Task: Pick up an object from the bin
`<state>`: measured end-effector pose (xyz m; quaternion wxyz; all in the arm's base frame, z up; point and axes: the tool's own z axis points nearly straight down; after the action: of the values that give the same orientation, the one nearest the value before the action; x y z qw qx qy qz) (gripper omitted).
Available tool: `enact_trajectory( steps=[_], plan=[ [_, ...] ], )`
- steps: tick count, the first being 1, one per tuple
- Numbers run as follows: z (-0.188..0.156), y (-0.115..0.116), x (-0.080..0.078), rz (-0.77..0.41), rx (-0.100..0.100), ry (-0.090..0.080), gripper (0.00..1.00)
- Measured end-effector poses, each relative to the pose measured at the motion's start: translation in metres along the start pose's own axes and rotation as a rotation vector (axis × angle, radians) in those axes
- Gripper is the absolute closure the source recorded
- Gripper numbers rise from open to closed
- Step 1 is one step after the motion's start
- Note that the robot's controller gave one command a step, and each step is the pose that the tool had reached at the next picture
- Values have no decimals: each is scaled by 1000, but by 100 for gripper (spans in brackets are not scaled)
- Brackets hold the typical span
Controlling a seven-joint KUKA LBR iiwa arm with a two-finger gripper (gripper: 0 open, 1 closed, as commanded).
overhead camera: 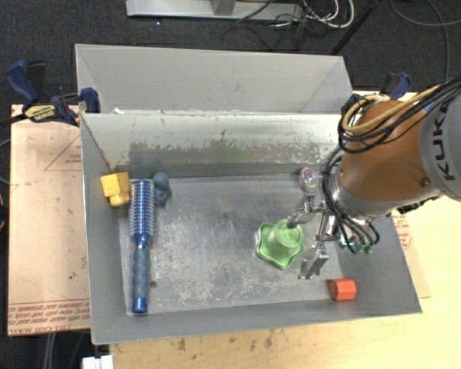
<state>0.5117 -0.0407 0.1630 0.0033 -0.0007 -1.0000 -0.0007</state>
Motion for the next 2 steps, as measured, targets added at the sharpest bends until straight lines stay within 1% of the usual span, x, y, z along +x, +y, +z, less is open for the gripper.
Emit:
enact_trajectory(
  steps=[1,2],
  plan=[
    [82,50,-70,-204,1,-13,0],
    [39,-16,-61,-188,5,-12,0]
  ],
)
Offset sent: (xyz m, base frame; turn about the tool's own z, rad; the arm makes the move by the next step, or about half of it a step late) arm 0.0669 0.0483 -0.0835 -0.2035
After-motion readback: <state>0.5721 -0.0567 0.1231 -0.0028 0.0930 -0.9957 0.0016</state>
